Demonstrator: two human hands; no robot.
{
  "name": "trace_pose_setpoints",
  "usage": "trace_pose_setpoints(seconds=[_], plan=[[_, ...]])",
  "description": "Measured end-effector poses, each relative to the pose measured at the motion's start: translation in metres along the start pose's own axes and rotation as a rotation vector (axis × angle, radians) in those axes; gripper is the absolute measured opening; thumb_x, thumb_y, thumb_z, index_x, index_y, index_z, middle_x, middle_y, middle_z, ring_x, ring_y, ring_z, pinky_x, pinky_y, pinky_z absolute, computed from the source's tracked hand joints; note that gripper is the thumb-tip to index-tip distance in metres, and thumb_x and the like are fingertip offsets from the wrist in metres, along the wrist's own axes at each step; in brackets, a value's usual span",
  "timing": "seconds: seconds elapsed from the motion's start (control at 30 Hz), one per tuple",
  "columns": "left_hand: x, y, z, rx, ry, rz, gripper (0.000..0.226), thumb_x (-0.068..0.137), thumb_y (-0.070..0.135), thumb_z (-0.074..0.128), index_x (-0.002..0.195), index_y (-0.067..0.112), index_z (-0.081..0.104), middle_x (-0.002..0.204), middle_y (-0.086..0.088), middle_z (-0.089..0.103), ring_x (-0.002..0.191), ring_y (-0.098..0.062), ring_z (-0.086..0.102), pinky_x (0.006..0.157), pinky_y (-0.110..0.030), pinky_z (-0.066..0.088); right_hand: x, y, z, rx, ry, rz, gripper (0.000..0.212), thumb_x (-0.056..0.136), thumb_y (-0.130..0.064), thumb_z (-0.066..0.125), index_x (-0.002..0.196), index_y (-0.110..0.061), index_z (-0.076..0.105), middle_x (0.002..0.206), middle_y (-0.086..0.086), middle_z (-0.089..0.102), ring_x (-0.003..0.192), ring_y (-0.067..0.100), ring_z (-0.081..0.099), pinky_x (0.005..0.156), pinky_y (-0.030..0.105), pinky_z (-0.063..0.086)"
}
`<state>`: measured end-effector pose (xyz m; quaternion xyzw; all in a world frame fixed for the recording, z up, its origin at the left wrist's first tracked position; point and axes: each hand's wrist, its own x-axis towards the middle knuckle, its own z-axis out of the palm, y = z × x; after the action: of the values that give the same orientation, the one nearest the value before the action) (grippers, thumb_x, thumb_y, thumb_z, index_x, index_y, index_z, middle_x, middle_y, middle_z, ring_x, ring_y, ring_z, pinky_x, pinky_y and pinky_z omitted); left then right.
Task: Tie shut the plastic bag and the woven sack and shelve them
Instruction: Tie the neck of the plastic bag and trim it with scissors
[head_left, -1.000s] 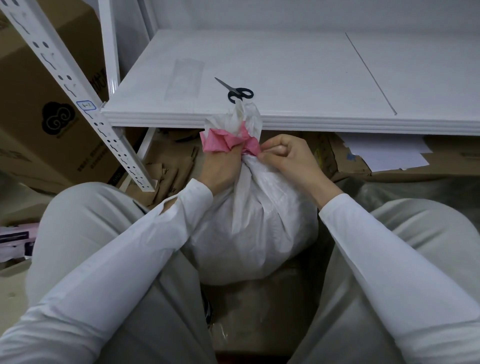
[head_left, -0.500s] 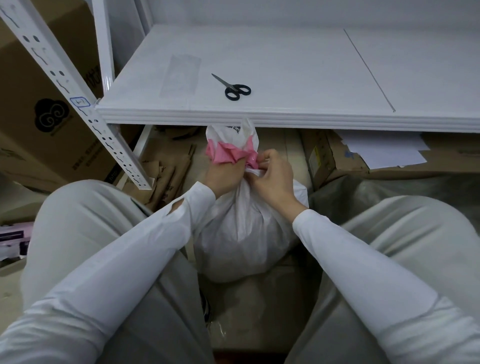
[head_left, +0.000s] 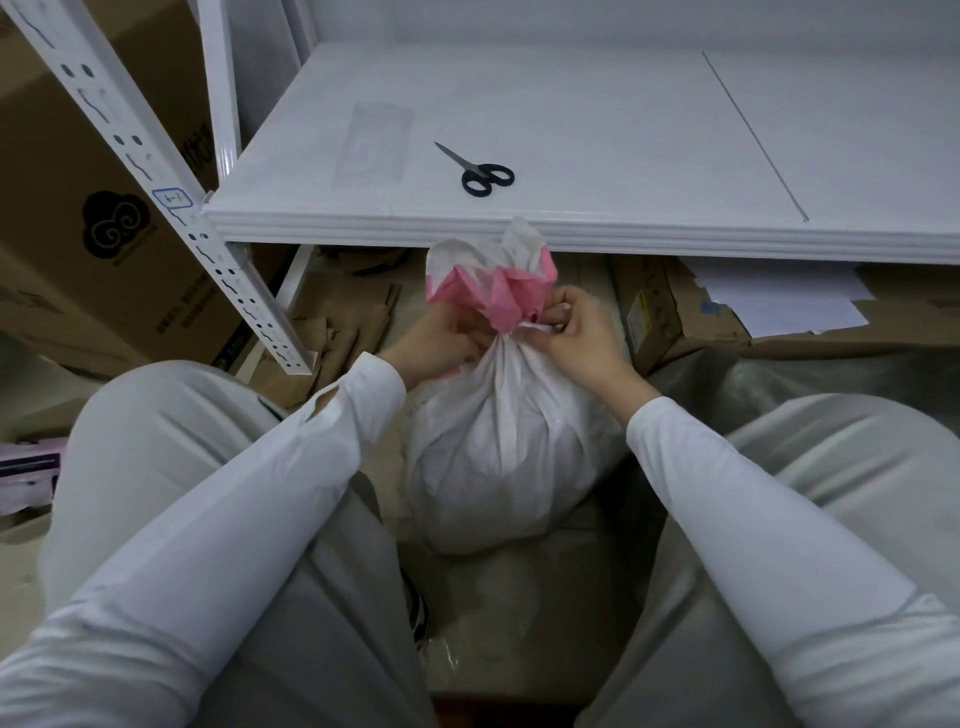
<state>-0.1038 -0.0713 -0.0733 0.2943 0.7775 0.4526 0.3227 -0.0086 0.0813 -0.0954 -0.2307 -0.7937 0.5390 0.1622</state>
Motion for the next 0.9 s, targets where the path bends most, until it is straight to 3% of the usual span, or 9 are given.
trace_pose_setpoints(seconds=[0.1, 0.23, 0.3, 0.43, 0.5, 0.57, 0.73, 0.83, 0.9], plan=[[0.002, 0.001, -0.004, -0.126, 0.083, 0.031, 0.028, 0.087, -0.017, 0.046, 0.097, 0.000, 0.065, 0.087, -0.008, 0.067, 0.073, -0.012, 0.064, 0.069, -0.024, 0.054, 0.003, -0.017, -0.016, 0.163, -0.074, -0.009, 0.034, 0.078, 0.007, 0.073, 0.076, -0.017, 0.049, 0.043, -0.021, 0.053, 0.045, -0.009, 0.050, 0.054, 0.006, 0.040], [0.003, 0.002, -0.006, -0.131, 0.137, 0.099, 0.014, 0.088, 0.002, 0.062, 0.098, 0.004, 0.072, 0.094, -0.013, 0.072, 0.083, -0.025, 0.069, 0.079, -0.043, 0.054, 0.001, -0.032, -0.031, 0.208, -0.146, -0.066, 0.032, 0.080, 0.007, 0.071, 0.074, -0.016, 0.051, 0.042, -0.019, 0.053, 0.045, -0.007, 0.051, 0.057, 0.007, 0.040], [0.004, 0.002, -0.005, -0.097, 0.208, 0.148, 0.012, 0.085, 0.003, 0.067, 0.091, 0.010, 0.074, 0.088, -0.009, 0.073, 0.078, -0.020, 0.069, 0.077, -0.047, 0.055, 0.001, -0.031, -0.032, 0.212, -0.150, -0.071, 0.027, 0.080, 0.006, 0.072, 0.077, -0.014, 0.053, 0.044, -0.017, 0.055, 0.047, -0.007, 0.052, 0.059, 0.008, 0.041], [0.001, -0.001, 0.000, 0.006, 0.268, 0.386, 0.018, 0.079, 0.000, 0.073, 0.093, 0.011, 0.074, 0.087, -0.001, 0.073, 0.081, -0.007, 0.069, 0.075, -0.027, 0.056, 0.004, -0.026, -0.036, 0.212, -0.156, -0.073, 0.020, 0.078, 0.002, 0.075, 0.082, -0.009, 0.059, 0.053, -0.014, 0.060, 0.057, -0.002, 0.053, 0.065, 0.017, 0.045], [0.000, -0.002, -0.002, 0.127, 0.291, 0.534, 0.018, 0.077, -0.003, 0.074, 0.091, 0.008, 0.075, 0.087, 0.000, 0.073, 0.081, 0.000, 0.067, 0.076, -0.016, 0.053, 0.004, -0.025, -0.037, 0.207, -0.173, -0.079, 0.017, 0.078, 0.001, 0.075, 0.081, -0.009, 0.061, 0.058, -0.010, 0.062, 0.062, 0.004, 0.055, 0.070, 0.022, 0.047], [0.002, 0.000, -0.007, 0.330, 0.283, 0.715, 0.010, 0.076, -0.002, 0.073, 0.084, 0.003, 0.076, 0.084, -0.002, 0.073, 0.080, -0.003, 0.066, 0.072, -0.013, 0.051, 0.005, -0.025, -0.037, 0.205, -0.184, -0.069, 0.018, 0.079, 0.001, 0.075, 0.086, -0.008, 0.061, 0.058, -0.011, 0.063, 0.062, 0.003, 0.056, 0.070, 0.022, 0.047], [0.006, -0.002, -0.018, 0.847, 0.228, 1.002, 0.009, 0.083, 0.007, 0.065, 0.084, 0.006, 0.074, 0.082, -0.008, 0.071, 0.074, -0.024, 0.067, 0.063, -0.033, 0.055, 0.006, -0.023, -0.036, 0.186, -0.215, -0.044, 0.020, 0.081, 0.002, 0.072, 0.090, -0.010, 0.060, 0.055, -0.015, 0.064, 0.058, -0.005, 0.058, 0.066, 0.016, 0.046], [0.006, -0.005, -0.014, 1.090, 0.282, 1.133, 0.013, 0.076, -0.003, 0.066, 0.081, 0.007, 0.070, 0.081, -0.008, 0.065, 0.070, -0.026, 0.063, 0.050, -0.034, 0.051, 0.008, -0.020, -0.033, 0.166, -0.214, -0.021, 0.019, 0.080, 0.001, 0.073, 0.091, -0.008, 0.060, 0.055, -0.014, 0.065, 0.056, -0.004, 0.058, 0.066, 0.018, 0.046], [0.004, -0.003, -0.007, 1.208, 0.335, 1.215, 0.015, 0.081, 0.000, 0.056, 0.075, 0.008, 0.068, 0.085, -0.007, 0.062, 0.076, -0.023, 0.055, 0.052, -0.032, 0.047, 0.009, -0.018, -0.029, 0.146, -0.203, 0.005, 0.022, 0.079, -0.001, 0.076, 0.094, -0.006, 0.060, 0.055, -0.013, 0.065, 0.056, -0.003, 0.058, 0.066, 0.021, 0.046]])
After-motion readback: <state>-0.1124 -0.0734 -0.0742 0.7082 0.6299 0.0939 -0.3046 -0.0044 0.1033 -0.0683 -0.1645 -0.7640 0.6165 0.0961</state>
